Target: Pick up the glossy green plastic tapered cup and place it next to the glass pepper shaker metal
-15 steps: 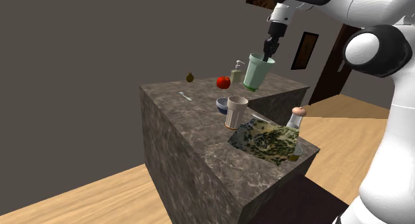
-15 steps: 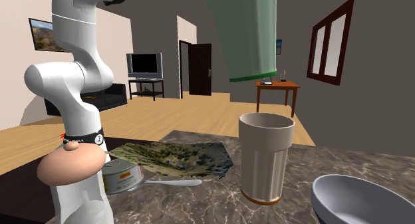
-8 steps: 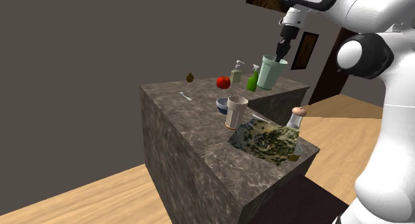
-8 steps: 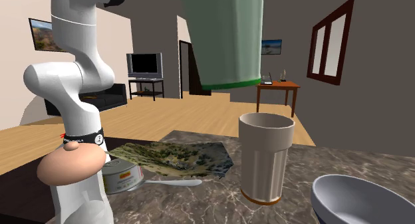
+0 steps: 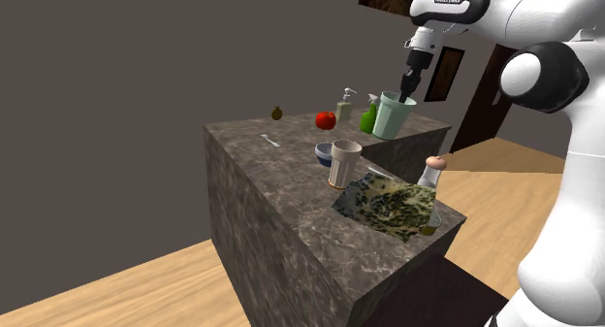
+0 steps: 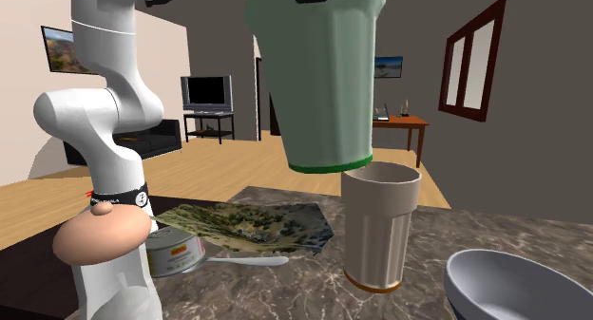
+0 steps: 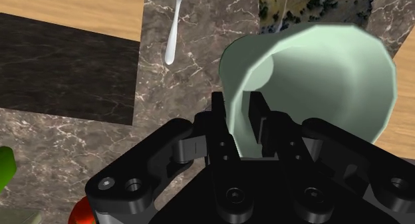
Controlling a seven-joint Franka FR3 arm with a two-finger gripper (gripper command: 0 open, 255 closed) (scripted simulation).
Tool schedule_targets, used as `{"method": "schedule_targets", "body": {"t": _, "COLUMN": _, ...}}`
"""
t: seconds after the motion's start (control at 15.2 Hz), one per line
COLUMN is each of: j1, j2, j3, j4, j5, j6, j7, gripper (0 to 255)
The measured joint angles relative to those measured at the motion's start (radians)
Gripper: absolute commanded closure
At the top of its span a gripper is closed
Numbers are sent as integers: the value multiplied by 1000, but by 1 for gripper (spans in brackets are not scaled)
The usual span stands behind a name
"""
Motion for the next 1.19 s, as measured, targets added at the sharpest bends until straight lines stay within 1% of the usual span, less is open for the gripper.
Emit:
{"method": "schedule_targets", "body": {"t": 0.4, "j1": 14, "j2": -36, "j3": 1, "j4": -137, "j5": -9, "j6": 101, "j7": -6, "gripper": 255}}
{"method": "schedule_targets", "body": {"t": 0.73, "j1": 19, "j2": -53, "j3": 2, "j4": -226, "j5": -13, "j6": 174, "j7": -13, "gripper": 255}}
{"method": "schedule_targets", "body": {"t": 1.19, "j1": 25, "j2": -55, "j3": 4, "j4": -322, "j5": -12, "j6": 267, "j7": -22, "gripper": 255}}
